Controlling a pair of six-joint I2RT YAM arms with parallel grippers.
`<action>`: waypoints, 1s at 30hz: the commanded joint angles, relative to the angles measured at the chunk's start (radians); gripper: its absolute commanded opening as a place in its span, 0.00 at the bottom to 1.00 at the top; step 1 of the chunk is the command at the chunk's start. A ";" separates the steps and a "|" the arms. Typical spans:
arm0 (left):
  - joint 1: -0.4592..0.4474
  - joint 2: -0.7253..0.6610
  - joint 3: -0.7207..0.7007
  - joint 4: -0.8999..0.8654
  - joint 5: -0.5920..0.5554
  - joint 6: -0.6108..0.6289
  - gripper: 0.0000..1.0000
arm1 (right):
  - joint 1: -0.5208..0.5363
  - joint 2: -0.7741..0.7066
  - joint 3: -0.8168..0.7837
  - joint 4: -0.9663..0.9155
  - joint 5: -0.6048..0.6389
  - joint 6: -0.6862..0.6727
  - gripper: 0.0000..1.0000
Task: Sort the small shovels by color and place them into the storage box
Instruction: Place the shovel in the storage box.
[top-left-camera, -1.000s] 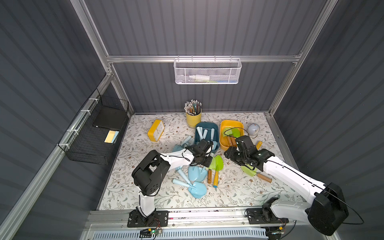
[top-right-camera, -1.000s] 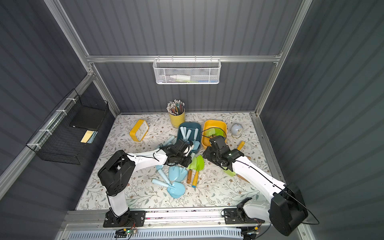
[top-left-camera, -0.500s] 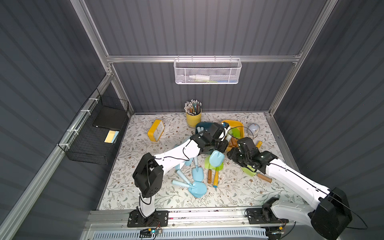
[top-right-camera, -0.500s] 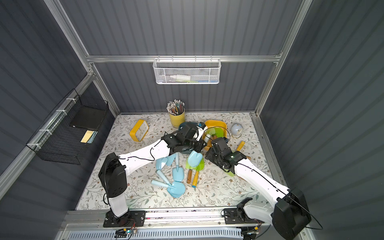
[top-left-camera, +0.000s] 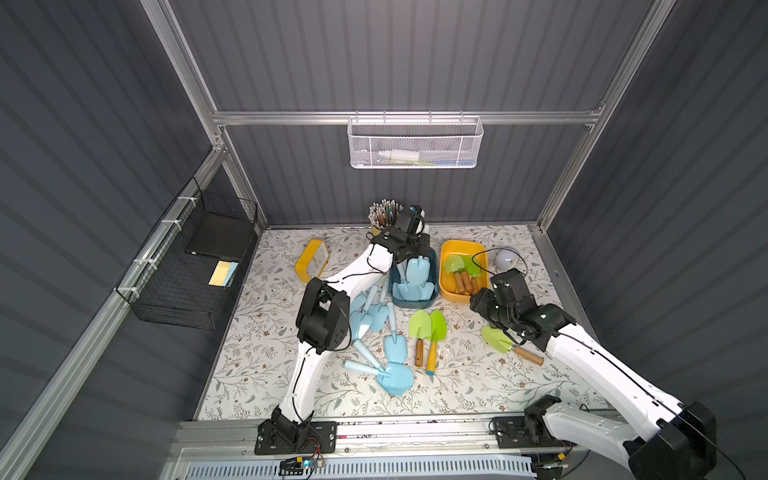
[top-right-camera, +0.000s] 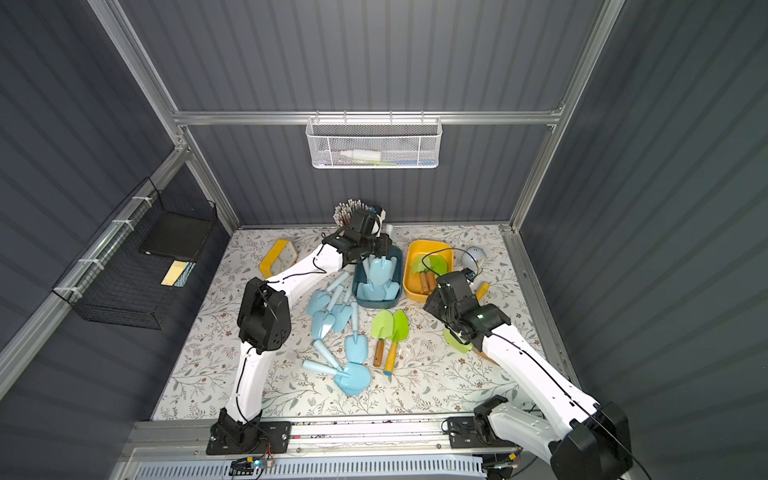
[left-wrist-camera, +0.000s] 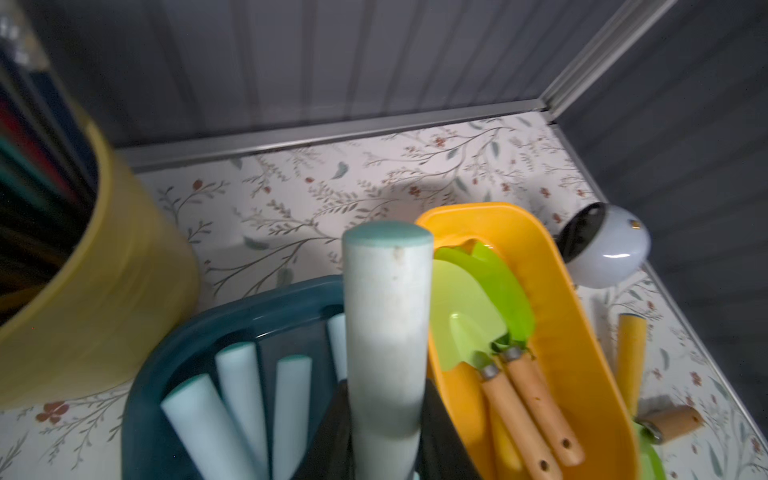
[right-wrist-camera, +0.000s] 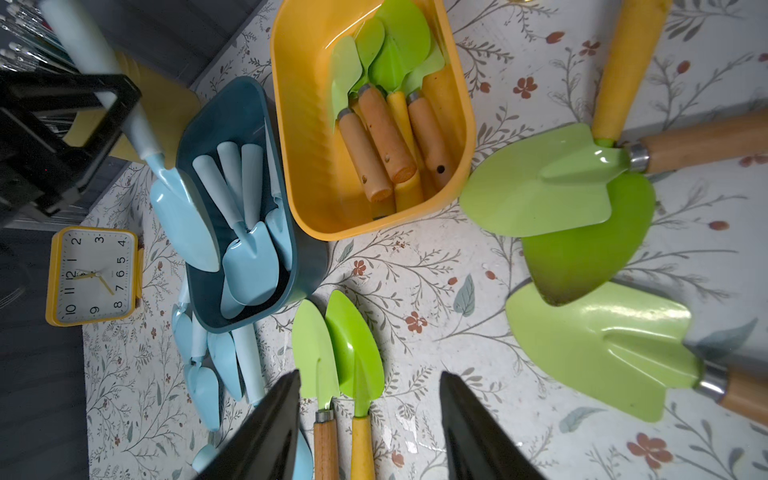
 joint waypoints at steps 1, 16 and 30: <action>-0.007 0.011 -0.005 0.037 0.040 -0.049 0.00 | -0.013 0.009 0.015 -0.022 -0.019 -0.043 0.58; -0.001 0.054 -0.092 0.005 0.041 -0.075 0.36 | -0.079 0.025 -0.019 -0.043 -0.072 -0.050 0.59; -0.001 -0.081 -0.138 0.050 0.007 -0.123 0.50 | -0.094 0.107 -0.066 -0.024 -0.368 -0.153 0.58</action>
